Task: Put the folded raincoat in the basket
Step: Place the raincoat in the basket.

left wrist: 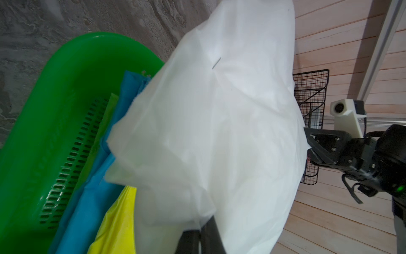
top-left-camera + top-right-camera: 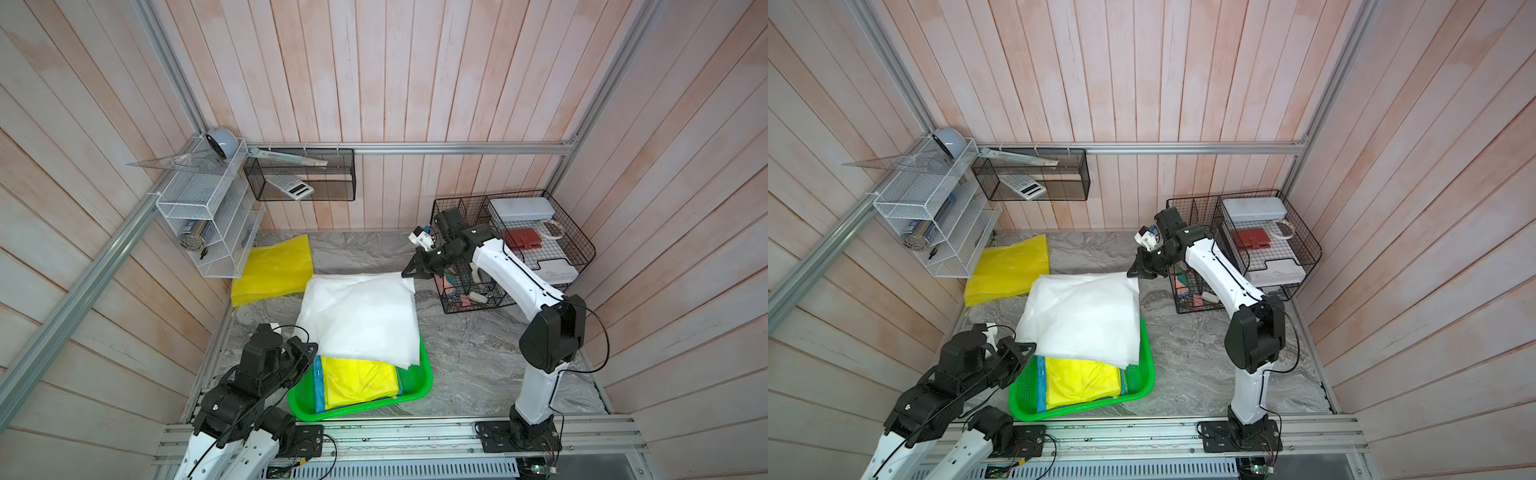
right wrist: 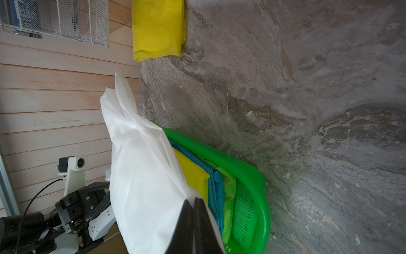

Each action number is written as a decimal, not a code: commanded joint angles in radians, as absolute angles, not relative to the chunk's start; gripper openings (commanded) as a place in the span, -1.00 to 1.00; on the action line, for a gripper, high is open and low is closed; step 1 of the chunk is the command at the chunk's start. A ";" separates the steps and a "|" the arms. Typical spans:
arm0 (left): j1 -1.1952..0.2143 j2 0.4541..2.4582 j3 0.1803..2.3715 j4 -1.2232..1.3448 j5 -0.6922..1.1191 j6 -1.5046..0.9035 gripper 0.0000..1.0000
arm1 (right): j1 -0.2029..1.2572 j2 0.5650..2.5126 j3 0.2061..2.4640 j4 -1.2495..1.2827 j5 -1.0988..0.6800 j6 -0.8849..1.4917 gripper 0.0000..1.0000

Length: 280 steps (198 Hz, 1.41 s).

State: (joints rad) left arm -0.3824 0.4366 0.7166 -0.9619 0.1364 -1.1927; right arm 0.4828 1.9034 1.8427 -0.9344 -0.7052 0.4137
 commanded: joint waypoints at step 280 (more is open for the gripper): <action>-0.389 0.377 0.677 -1.375 0.455 -0.961 0.17 | 0.516 2.025 1.663 -0.757 -0.709 0.246 -1.00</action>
State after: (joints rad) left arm -0.3859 0.3489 0.6655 -1.3525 0.4370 -0.9981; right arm 0.5251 1.9923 1.6707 -0.7769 -0.7380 0.2844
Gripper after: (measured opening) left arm 0.540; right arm 0.066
